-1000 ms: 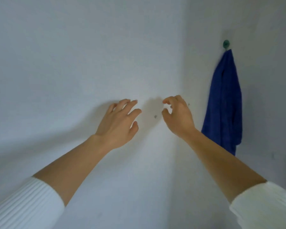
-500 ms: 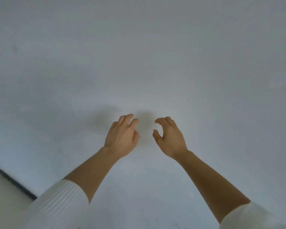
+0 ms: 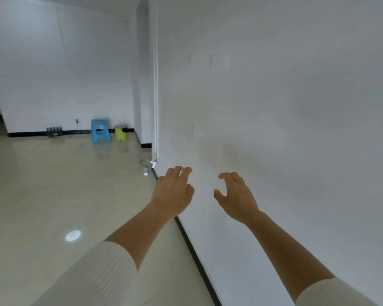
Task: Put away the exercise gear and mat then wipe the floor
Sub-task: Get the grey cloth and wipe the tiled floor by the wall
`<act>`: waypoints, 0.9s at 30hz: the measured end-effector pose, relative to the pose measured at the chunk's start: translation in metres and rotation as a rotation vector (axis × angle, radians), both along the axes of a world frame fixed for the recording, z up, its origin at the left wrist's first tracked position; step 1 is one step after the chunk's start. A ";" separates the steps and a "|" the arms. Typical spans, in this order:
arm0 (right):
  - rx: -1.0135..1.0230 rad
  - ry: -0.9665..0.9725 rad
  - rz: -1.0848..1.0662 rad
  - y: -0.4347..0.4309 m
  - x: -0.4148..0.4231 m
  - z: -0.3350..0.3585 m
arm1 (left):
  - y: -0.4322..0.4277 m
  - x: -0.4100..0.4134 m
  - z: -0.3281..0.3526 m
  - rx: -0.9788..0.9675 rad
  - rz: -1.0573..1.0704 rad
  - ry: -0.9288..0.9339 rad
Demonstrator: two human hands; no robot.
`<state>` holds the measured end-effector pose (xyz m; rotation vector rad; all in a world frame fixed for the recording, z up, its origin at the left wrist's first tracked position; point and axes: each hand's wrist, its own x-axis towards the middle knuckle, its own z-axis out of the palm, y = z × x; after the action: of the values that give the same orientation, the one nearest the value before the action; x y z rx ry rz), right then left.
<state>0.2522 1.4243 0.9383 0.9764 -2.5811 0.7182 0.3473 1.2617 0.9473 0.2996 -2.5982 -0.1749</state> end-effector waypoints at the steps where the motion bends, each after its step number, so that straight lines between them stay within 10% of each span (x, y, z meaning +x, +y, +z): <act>1: 0.014 -0.019 0.030 -0.029 -0.011 -0.003 | -0.027 -0.005 -0.004 0.024 0.047 -0.030; 27: 0.180 -0.257 0.425 -0.841 -0.094 -0.046 | -0.786 -0.016 -0.034 0.173 0.631 -0.186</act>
<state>0.1579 0.5837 0.8928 1.6177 -2.7191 0.7638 0.3316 0.4758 0.9133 1.2200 -2.5254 -0.1487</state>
